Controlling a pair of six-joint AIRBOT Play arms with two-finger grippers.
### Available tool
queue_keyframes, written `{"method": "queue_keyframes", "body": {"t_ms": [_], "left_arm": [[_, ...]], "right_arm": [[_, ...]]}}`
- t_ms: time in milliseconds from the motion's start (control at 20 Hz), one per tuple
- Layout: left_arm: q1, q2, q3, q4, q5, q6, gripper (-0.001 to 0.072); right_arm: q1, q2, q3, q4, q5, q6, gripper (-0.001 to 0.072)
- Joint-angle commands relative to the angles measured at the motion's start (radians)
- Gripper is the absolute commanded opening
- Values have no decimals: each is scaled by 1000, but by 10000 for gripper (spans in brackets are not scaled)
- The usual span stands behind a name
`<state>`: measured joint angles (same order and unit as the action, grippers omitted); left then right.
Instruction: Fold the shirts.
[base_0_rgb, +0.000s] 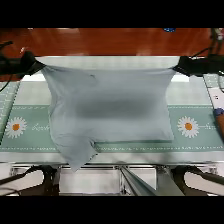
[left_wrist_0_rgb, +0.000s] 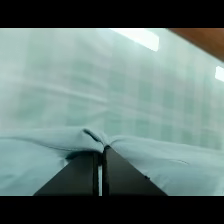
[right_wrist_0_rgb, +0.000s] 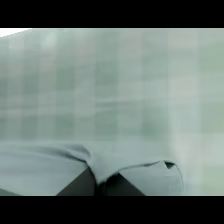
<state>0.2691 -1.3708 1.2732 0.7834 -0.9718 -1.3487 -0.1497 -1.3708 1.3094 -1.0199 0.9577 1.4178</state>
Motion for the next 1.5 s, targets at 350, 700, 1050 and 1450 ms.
{"method": "queue_keyframes", "body": {"t_ms": [350, 700, 1050, 1450], "left_arm": [[-41, -335, 189, -76, -91, -29, 20], [29, -180, 74, 222, -346, 36, 20], [5, -172, -190, 220, -260, 55, 20], [55, -152, -156, 239, -391, 24, 509]], "right_arm": [[-6, -370, 273, 153, 107, -29, 28], [-74, -325, 262, -43, 412, -16, 28], [-33, -325, 98, -60, 344, -16, 28], [-67, -290, 90, -106, 449, 56, 407]]}}
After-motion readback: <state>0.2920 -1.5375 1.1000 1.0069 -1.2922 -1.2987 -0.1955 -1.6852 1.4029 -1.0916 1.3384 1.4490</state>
